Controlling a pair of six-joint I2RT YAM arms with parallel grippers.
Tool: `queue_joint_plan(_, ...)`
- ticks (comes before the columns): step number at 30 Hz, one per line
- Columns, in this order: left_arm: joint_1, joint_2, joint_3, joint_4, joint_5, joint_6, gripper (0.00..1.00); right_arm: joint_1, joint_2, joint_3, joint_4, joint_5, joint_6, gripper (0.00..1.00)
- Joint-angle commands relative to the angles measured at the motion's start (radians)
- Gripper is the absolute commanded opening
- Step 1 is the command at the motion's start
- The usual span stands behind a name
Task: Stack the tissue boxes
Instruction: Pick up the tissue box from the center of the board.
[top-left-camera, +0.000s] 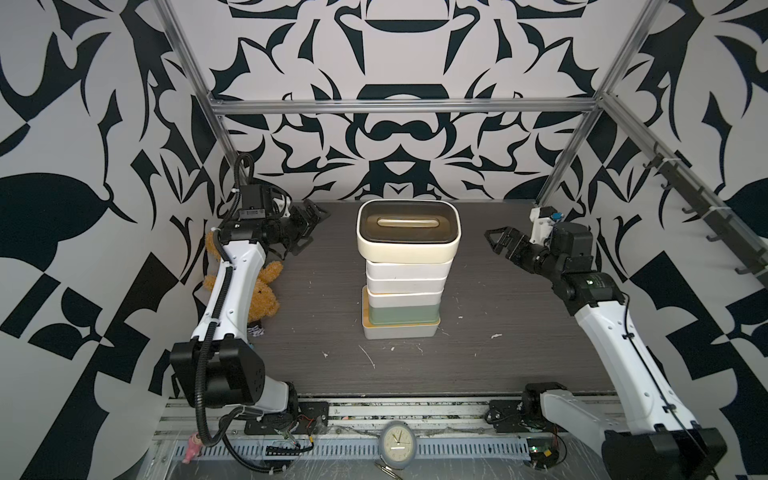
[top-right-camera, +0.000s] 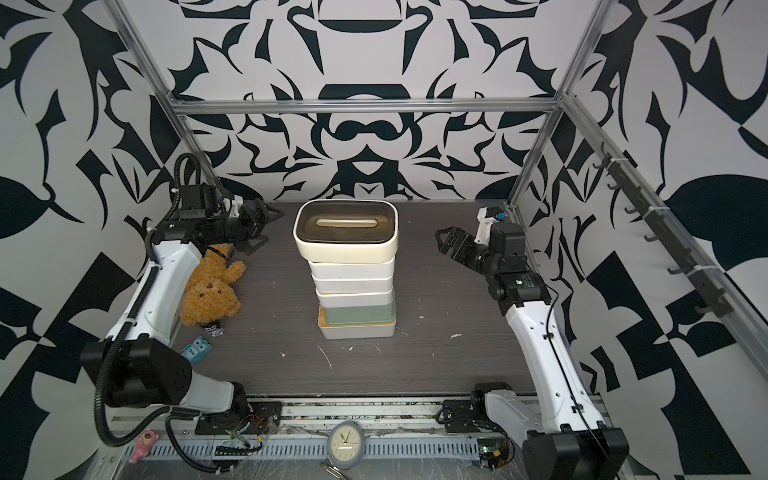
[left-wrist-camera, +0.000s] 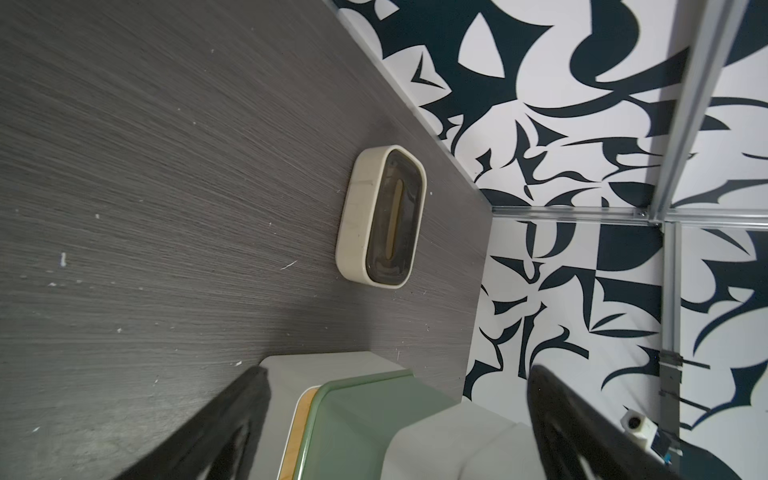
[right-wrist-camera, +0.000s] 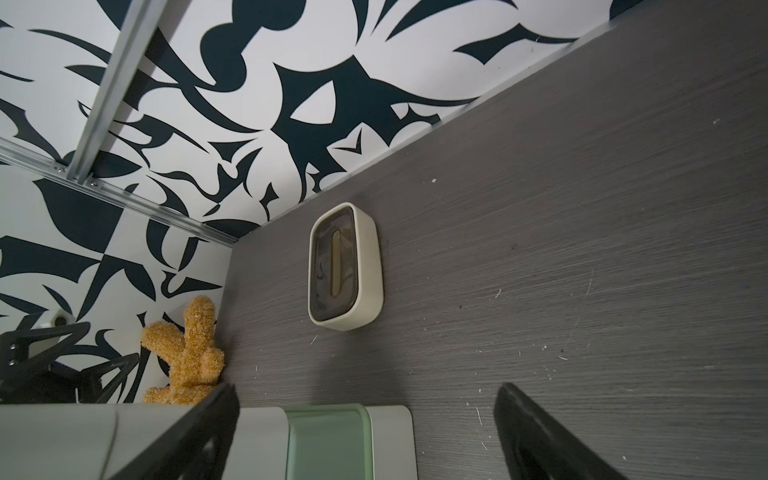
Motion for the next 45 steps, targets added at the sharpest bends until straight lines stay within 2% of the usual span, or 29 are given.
queue_joint_plan(1, -0.009, 0.024, 0.004, 0.02, -0.039, -0.011, 0.99, -0.008, 0.014, -0.012, 0.062, -0.026, 0.012, 0.99)
queue_joint_plan(8, -0.036, 0.095, -0.02, 0.085, -0.13, -0.023, 0.99, -0.01, 0.068, -0.038, 0.11, -0.065, 0.056, 0.99)
queue_joint_plan(17, -0.094, 0.272, 0.076, 0.107, -0.285, -0.032, 0.99, -0.01, 0.121, -0.006, 0.083, -0.024, 0.074, 0.99)
queue_joint_plan(21, -0.119, 0.355, 0.132, 0.122, -0.281, -0.035, 0.99, -0.01, 0.148, 0.009, 0.051, 0.016, 0.067, 0.99)
queue_joint_plan(25, -0.134, 0.42, 0.157, 0.17, -0.256, -0.036, 0.99, -0.009, 0.237, 0.048, 0.032, 0.003, 0.081, 0.99)
queue_joint_plan(30, -0.138, 0.48, 0.162, 0.22, -0.162, -0.032, 0.99, -0.001, 0.379, 0.103, 0.082, 0.007, 0.11, 0.99)
queue_joint_plan(33, -0.137, 0.476, 0.133, 0.265, -0.125, -0.022, 0.99, 0.003, 0.485, 0.149, 0.132, 0.012, 0.13, 0.94)
queue_joint_plan(37, -0.134, 0.474, 0.129, 0.272, -0.083, 0.01, 0.99, 0.014, 0.657, 0.266, 0.186, -0.011, 0.17, 0.77)
queue_joint_plan(42, -0.135, 0.466, 0.089, 0.297, -0.062, 0.006, 0.99, 0.065, 0.901, 0.507, 0.183, -0.053, 0.194, 0.67)
queue_joint_plan(45, -0.136, 0.458, 0.078, 0.293, -0.06, 0.008, 0.99, 0.099, 1.001, 0.597, 0.193, -0.062, 0.21, 0.65)
